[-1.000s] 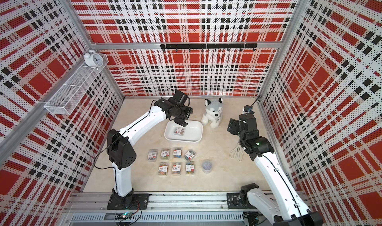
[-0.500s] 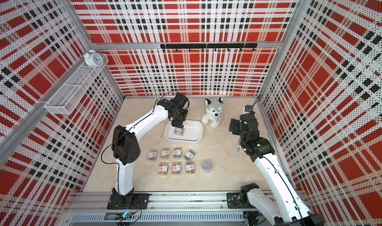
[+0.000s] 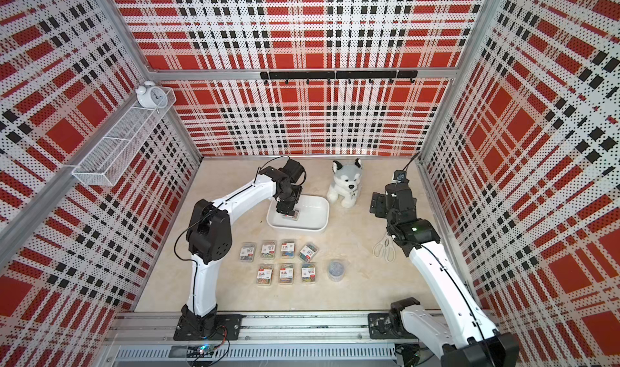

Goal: Take the paper clips out of the storage box
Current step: Pick up the boxed paper clips from the storage box.

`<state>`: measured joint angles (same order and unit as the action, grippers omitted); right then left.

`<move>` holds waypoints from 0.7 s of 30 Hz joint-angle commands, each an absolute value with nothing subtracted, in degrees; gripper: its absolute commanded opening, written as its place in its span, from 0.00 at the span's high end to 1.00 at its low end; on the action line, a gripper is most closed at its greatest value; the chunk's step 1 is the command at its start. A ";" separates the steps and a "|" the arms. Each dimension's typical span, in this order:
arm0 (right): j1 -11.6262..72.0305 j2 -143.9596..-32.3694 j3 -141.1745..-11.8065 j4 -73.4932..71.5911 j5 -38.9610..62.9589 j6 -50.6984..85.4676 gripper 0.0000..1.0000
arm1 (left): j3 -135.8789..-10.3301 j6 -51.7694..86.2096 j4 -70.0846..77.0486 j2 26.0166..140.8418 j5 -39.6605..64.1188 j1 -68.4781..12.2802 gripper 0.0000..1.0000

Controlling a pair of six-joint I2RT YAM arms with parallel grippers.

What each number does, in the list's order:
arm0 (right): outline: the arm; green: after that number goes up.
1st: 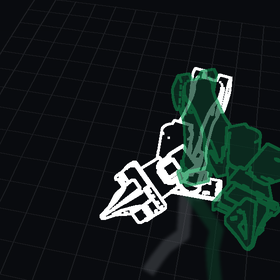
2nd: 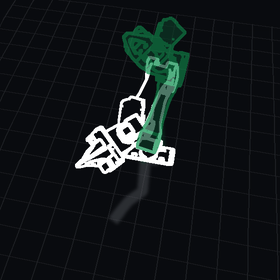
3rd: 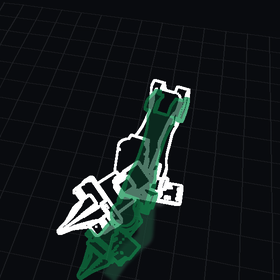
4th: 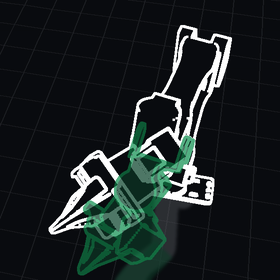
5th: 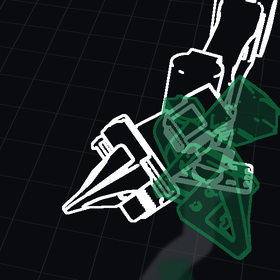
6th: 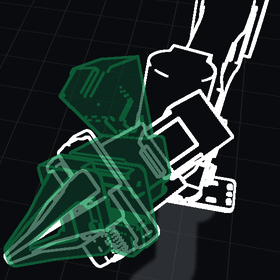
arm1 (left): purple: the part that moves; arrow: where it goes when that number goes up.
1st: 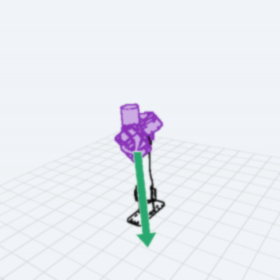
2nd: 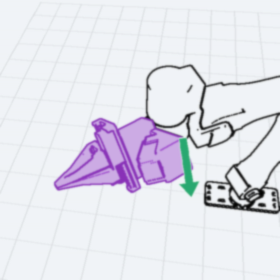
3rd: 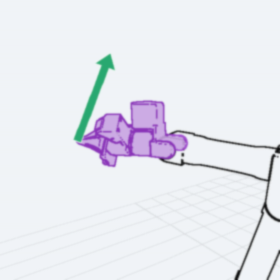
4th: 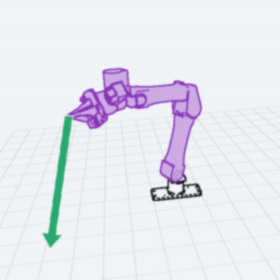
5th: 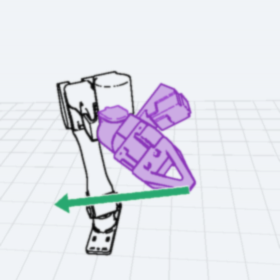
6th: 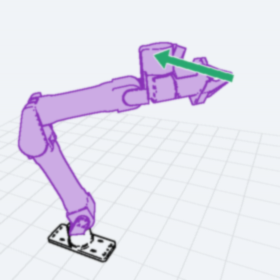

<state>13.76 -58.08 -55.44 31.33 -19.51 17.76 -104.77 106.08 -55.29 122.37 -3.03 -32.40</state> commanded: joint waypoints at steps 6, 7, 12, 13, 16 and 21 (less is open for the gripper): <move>13.13 -59.81 -57.65 28.83 -19.76 16.68 0.10 | -102.47 108.97 -54.05 123.47 -3.18 -33.09 0.20; 13.07 -59.85 -57.61 28.76 -19.95 16.48 0.10 | -102.48 109.15 -53.90 123.70 -3.20 -33.05 0.19; 13.00 -59.85 -57.19 28.57 -20.16 16.22 0.09 | -102.83 110.01 -52.49 125.13 -3.40 -32.83 0.19; 13.01 -59.90 -57.24 28.48 -20.27 16.09 0.09 | -102.90 110.10 -52.24 125.37 -3.34 -32.63 0.19; 12.96 -59.94 -57.08 28.39 -20.48 15.67 0.08 | -103.01 109.89 -52.28 125.73 -3.60 -31.75 0.19; 12.66 -60.29 -56.97 28.23 -20.49 15.81 0.08 | -102.84 109.25 -52.39 126.38 -2.57 -31.25 0.20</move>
